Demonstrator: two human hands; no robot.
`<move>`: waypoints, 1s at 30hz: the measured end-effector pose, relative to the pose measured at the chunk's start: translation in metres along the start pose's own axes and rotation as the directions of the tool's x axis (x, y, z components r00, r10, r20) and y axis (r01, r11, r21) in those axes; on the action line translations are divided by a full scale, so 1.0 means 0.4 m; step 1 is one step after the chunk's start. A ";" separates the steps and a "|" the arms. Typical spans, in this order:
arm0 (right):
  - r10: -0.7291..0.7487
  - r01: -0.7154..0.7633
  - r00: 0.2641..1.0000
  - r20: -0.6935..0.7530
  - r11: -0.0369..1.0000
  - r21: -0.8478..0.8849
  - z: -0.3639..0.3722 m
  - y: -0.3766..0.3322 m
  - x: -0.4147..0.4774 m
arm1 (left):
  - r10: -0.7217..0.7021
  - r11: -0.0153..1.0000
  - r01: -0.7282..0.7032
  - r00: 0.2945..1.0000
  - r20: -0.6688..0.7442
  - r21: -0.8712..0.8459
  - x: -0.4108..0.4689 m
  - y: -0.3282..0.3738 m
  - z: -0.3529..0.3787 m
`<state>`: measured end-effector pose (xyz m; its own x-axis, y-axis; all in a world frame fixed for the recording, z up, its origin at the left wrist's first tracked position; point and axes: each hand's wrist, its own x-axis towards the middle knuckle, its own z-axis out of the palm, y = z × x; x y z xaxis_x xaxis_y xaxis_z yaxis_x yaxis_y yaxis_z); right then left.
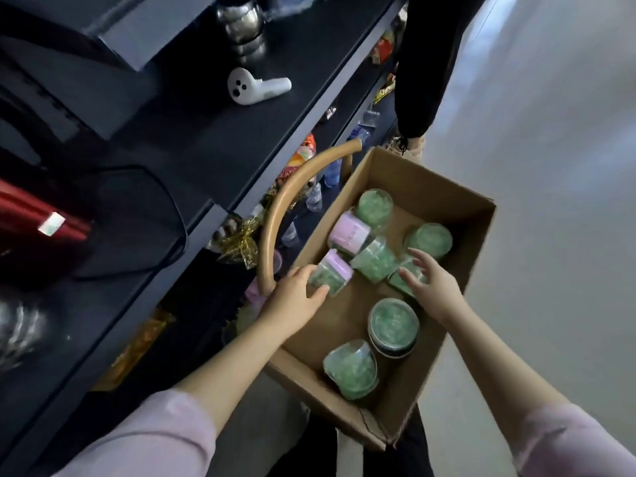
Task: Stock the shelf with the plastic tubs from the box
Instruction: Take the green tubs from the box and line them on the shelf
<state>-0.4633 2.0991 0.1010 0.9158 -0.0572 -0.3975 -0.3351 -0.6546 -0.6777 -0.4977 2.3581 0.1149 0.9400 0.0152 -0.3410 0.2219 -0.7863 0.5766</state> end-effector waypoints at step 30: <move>-0.340 0.503 0.836 0.430 0.788 -0.354 0.192 0.132 0.406 | -0.368 0.908 0.361 0.930 0.008 -0.213 0.259 -0.097 0.293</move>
<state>-0.3492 2.1132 -0.0468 0.7843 0.4995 -0.3679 0.2753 -0.8117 -0.5152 -0.4393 2.3178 -0.0296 0.7905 0.2985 -0.5347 0.5958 -0.5768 0.5588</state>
